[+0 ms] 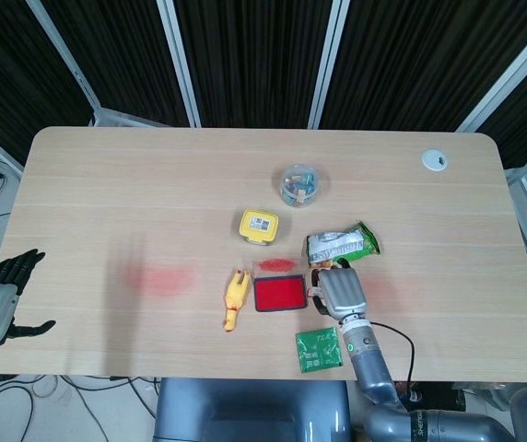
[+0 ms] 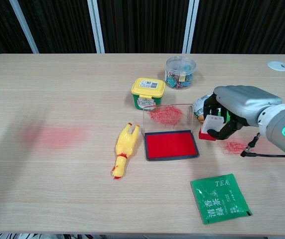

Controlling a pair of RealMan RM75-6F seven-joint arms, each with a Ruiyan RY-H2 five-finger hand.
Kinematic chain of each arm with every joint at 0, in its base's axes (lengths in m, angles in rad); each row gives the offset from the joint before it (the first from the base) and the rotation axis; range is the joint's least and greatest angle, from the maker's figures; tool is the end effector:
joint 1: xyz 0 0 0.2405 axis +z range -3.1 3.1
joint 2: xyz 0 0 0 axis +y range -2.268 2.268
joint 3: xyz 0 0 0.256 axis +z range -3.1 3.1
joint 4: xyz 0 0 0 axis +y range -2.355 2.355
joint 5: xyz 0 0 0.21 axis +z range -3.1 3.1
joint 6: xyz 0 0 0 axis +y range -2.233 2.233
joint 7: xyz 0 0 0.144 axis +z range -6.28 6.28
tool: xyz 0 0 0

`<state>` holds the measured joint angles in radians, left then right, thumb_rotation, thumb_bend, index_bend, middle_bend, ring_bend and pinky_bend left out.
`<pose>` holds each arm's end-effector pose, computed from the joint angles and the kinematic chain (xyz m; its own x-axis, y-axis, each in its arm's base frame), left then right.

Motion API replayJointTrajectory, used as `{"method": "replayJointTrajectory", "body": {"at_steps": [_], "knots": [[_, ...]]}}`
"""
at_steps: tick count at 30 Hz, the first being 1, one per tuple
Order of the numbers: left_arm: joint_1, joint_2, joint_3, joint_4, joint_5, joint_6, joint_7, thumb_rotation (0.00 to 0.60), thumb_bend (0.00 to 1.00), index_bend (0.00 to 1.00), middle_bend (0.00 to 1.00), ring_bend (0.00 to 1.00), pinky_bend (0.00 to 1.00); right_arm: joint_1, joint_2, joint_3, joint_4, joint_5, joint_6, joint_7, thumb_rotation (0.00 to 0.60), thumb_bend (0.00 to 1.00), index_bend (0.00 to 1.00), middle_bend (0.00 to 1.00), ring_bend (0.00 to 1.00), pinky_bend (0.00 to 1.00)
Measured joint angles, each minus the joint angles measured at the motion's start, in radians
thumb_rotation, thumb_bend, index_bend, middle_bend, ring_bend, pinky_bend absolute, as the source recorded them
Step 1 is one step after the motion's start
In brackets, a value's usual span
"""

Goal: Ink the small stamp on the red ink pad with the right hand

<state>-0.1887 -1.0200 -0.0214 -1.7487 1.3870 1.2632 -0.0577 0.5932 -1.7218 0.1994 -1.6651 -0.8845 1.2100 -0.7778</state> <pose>-0.3001 0.2002 0.1500 0.2912 0.2162 0.9319 0.9533 0.0162 -0.3016 -0.1425 -0.2832 -0.0461 0.4329 -0.2966 0.8512 -0.9013 -0.1603 0.4025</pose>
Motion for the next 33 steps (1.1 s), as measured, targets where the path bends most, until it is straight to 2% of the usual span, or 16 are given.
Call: {"method": "replayJointTrajectory", "body": {"at_steps": [12,17,33], "knots": [[-0.003,0.001,-0.002,0.000,-0.003,-0.007,-0.008,0.600,0.00,0.00,0.00,0.00,0.00,0.032,-0.076,0.009,0.018,0.009,0.003,0.007,0.600,0.57,0.71,0.59,0.47,0.21],[-0.004,0.003,-0.002,-0.001,-0.003,-0.009,-0.012,0.600,0.00,0.00,0.00,0.00,0.00,0.041,-0.132,0.015,0.073,-0.007,0.003,0.055,0.600,0.57,0.71,0.59,0.47,0.21],[-0.007,0.003,-0.003,-0.002,-0.011,-0.016,-0.012,0.600,0.00,0.00,0.00,0.00,0.00,0.063,-0.228,0.019,0.202,-0.028,-0.019,0.106,0.600,0.57,0.71,0.59,0.47,0.21]]}}
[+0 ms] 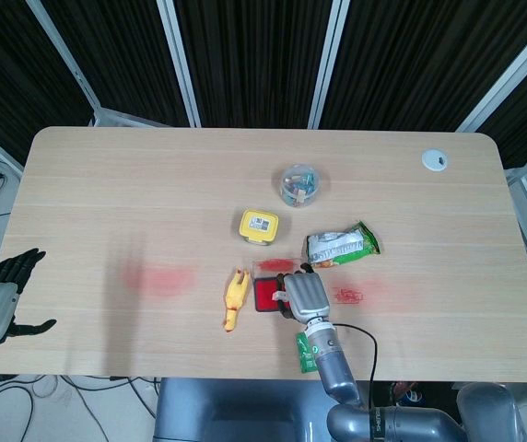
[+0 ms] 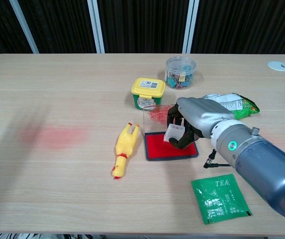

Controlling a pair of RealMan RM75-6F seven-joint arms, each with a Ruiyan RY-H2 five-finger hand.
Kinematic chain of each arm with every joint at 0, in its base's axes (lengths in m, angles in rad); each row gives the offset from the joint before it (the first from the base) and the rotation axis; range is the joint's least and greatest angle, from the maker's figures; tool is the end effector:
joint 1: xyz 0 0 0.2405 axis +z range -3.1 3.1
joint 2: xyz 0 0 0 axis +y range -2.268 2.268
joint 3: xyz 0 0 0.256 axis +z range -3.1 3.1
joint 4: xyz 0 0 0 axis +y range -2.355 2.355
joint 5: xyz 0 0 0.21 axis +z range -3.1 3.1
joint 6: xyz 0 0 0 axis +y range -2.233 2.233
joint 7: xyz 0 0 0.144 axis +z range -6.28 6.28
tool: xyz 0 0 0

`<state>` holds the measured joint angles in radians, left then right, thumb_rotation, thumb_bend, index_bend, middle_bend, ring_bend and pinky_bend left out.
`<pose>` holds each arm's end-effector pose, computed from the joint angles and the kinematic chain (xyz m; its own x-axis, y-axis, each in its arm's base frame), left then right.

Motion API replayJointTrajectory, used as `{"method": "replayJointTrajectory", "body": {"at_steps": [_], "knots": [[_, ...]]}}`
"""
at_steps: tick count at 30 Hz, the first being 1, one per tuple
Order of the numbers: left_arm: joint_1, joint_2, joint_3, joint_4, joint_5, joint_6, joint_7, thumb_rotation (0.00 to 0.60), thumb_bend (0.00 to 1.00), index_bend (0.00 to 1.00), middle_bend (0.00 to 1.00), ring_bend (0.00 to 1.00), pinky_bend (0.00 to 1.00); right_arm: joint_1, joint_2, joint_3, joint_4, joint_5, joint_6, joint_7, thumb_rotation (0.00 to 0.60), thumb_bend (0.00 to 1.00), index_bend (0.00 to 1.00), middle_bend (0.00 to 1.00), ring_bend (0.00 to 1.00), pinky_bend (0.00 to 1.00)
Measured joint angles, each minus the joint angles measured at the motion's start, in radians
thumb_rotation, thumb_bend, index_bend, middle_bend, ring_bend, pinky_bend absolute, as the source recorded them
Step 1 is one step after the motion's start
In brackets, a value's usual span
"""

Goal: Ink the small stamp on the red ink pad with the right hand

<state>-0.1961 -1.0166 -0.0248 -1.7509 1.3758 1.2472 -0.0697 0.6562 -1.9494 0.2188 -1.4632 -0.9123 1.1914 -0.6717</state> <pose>-0.3003 0.2026 0.1497 0.2778 0.2253 0.9339 0.9567 0.0230 -0.2901 -0.1071 -0.2821 -0.1028 0.3242 -0.3132 0.8926 -0.9431 -0.1808 0.2791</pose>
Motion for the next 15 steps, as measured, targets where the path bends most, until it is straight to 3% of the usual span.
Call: {"method": "replayJointTrajectory", "body": {"at_steps": [15], "knots": [[-0.002,0.002,0.000,-0.001,-0.004,-0.006,-0.002,0.600,0.00,0.00,0.00,0.00,0.00,0.012,-0.045,0.010,0.088,0.000,-0.026,0.014,0.600,0.57,0.72,0.60,0.47,0.21]]}}
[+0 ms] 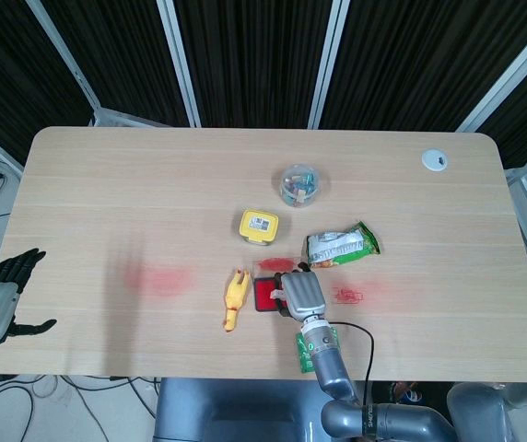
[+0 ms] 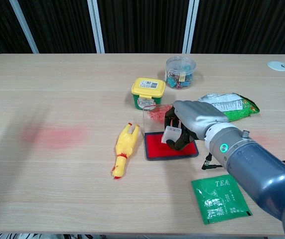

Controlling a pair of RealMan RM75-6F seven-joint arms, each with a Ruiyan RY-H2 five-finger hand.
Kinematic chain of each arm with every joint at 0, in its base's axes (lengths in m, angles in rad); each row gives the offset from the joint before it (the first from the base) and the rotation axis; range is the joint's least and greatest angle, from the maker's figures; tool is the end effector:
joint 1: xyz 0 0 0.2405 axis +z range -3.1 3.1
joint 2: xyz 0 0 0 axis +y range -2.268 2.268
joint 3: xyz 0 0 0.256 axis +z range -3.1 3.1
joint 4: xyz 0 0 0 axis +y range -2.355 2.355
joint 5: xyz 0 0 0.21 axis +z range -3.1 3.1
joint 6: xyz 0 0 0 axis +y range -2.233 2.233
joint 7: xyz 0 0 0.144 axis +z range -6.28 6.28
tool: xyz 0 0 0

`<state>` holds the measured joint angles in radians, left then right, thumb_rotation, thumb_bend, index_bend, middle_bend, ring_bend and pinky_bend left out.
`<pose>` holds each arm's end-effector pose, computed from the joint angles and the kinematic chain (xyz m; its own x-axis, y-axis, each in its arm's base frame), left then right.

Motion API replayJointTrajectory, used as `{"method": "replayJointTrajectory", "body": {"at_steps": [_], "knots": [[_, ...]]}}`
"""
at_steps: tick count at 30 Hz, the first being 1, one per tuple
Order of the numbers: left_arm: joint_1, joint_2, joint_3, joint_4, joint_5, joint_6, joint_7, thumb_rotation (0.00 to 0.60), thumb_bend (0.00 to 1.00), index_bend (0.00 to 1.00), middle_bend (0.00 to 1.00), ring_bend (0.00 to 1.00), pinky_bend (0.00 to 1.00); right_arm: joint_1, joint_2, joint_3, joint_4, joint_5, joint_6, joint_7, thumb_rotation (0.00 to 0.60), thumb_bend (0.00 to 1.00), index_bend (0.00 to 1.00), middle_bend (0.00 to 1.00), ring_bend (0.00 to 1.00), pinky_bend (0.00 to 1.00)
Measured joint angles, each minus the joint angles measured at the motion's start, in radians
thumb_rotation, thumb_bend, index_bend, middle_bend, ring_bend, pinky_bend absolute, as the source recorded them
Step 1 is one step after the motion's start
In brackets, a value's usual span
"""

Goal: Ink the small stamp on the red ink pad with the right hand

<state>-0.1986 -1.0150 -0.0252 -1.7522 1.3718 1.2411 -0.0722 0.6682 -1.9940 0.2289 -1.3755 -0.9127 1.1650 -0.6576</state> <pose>-0.3004 0.2033 0.1495 0.2745 0.2298 0.9337 0.9574 0.0255 -0.2877 -0.1097 -0.2876 -0.1154 0.3372 -0.3146 0.8873 -0.9394 -0.1750 0.2949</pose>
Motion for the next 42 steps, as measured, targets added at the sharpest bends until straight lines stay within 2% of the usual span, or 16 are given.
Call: {"method": "replayJointTrajectory", "body": {"at_steps": [23,35,42], "knots": [[-0.001,0.000,0.000,0.000,-0.002,-0.003,-0.003,0.600,0.00,0.00,0.00,0.00,0.00,-0.011,-0.021,-0.005,0.040,-0.005,-0.017,0.006,0.600,0.57,0.73,0.60,0.48,0.21],[0.001,-0.001,0.001,0.000,0.000,0.002,0.001,0.600,0.00,0.00,0.00,0.00,0.00,-0.017,0.017,0.006,-0.026,-0.029,0.011,-0.007,0.600,0.57,0.73,0.60,0.48,0.21],[0.003,-0.003,0.001,0.001,0.004,0.009,0.004,0.600,0.00,0.00,0.00,0.00,0.00,-0.030,0.061,0.008,-0.082,-0.023,0.033,-0.030,0.600,0.57,0.73,0.61,0.49,0.28]]}}
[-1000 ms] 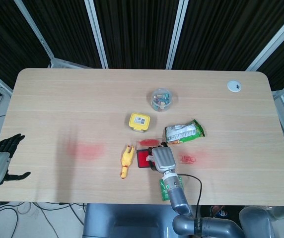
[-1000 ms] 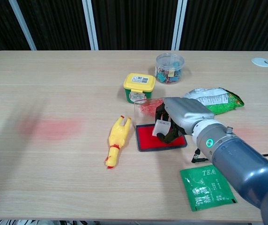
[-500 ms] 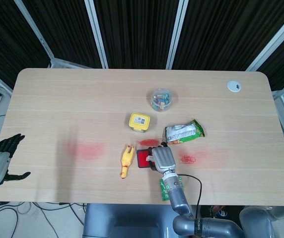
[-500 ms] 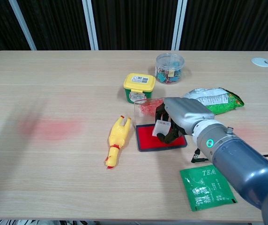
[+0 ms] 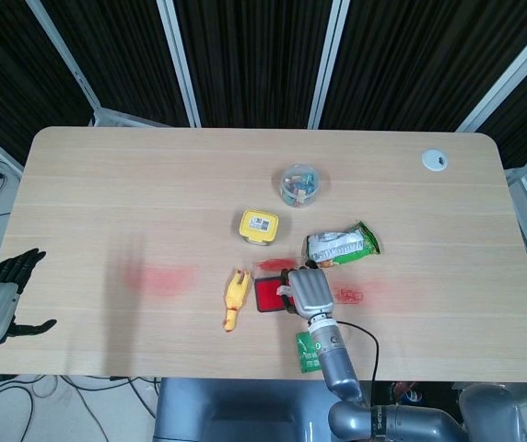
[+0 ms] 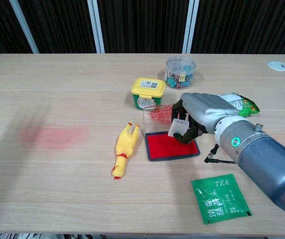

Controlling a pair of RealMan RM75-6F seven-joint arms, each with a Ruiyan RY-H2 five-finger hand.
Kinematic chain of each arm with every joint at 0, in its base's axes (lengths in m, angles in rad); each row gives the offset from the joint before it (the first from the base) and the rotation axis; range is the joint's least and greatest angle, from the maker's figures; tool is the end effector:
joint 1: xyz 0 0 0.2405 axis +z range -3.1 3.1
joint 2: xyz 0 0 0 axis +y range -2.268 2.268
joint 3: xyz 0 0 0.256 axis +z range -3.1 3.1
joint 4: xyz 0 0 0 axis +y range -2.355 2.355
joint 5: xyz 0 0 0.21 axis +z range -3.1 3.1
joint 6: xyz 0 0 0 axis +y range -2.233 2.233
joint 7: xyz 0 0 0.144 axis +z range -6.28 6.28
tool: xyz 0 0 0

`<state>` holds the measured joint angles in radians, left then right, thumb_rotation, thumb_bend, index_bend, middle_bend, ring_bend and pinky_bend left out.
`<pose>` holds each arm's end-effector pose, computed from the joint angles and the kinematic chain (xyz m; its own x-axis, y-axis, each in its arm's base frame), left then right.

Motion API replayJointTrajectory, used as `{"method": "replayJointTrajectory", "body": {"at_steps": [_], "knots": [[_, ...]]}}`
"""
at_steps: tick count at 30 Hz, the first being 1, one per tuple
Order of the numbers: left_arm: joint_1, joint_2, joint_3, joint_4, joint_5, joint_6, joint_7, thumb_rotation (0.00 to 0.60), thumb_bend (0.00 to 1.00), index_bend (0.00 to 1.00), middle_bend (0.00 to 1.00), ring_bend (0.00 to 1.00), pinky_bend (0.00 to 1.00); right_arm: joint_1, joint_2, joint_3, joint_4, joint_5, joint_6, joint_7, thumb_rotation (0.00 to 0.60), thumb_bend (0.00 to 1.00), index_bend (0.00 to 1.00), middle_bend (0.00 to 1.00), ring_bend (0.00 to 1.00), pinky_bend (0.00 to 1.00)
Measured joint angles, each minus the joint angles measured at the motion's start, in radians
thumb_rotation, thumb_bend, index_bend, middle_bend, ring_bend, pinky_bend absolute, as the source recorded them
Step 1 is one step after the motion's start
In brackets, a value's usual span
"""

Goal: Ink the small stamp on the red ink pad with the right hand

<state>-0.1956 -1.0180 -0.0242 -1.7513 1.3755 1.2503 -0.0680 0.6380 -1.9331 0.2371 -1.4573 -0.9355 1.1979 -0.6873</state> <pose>-0.3001 0.2024 0.1495 0.2778 0.2233 0.9343 0.9567 0.0233 -0.2901 -0.1138 -0.2886 -0.0939 0.3447 -0.2765 0.8971 -0.9364 -0.1676 0.3082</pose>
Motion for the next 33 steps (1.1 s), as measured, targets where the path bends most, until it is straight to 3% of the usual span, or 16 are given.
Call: {"method": "replayJointTrajectory", "body": {"at_steps": [16,33], "knots": [[0.004,-0.009,0.000,-0.001,0.000,0.011,0.019,0.600,0.00,0.00,0.00,0.00,0.00,-0.077,0.179,-0.022,-0.053,0.008,0.022,0.053,0.600,0.57,0.73,0.61,0.49,0.34],[0.005,-0.008,0.000,-0.005,-0.005,0.009,0.018,0.600,0.00,0.00,0.00,0.00,0.00,-0.122,0.193,-0.064,0.014,-0.012,0.001,0.137,0.600,0.55,0.73,0.56,0.44,0.34]]}}
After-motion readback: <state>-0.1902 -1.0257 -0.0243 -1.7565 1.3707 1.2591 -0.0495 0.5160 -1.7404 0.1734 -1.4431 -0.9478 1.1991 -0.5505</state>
